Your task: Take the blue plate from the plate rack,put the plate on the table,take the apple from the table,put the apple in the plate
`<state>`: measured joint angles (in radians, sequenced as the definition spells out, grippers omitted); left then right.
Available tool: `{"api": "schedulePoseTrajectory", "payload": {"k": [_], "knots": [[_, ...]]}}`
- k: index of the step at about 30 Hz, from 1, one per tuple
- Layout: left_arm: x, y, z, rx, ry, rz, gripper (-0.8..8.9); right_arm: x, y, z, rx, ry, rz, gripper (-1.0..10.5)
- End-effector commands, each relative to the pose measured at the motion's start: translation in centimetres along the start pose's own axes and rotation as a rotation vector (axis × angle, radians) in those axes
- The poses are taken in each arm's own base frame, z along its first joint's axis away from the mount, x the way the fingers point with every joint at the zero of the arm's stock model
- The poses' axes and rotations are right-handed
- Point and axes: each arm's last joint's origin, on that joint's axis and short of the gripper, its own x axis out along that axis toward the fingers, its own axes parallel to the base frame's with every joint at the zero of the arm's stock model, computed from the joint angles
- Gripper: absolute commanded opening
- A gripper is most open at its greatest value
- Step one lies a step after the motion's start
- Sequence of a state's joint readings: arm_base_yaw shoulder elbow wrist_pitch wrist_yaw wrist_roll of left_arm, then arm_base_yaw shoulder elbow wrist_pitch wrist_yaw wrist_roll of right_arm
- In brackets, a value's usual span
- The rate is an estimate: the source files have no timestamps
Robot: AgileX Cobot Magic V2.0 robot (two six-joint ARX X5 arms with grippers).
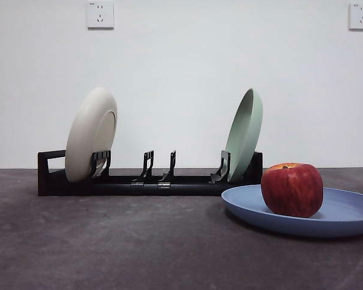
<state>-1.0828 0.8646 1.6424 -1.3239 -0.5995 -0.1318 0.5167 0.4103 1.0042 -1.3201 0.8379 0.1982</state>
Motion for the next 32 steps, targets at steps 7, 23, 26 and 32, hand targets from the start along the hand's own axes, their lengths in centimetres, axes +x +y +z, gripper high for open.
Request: {"api": "schedulePoseTrajectory", "payload": {"k": [7, 23, 26, 32], "knots": [[1.9, -1.4, 0.7, 0.044, 0.051, 0.008, 1.25, -0.1, -0.2, -0.4, -0.024, 0.030, -0.010, 0.0], [12.0, 1.1, -3.4, -0.014, -0.115, 0.141, 1.23, -0.1, -0.2, -0.4, -0.024, 0.030, -0.010, 0.0], [14.6, 2.2, -7.5, -0.061, -0.259, 0.048, 1.23, -0.1, -0.2, -0.4, -0.024, 0.030, -0.010, 0.0], [15.8, 2.2, -16.2, -0.156, -0.304, 0.065, 1.23, -0.1, -0.2, -0.4, -0.024, 0.030, -0.010, 0.0]]}}
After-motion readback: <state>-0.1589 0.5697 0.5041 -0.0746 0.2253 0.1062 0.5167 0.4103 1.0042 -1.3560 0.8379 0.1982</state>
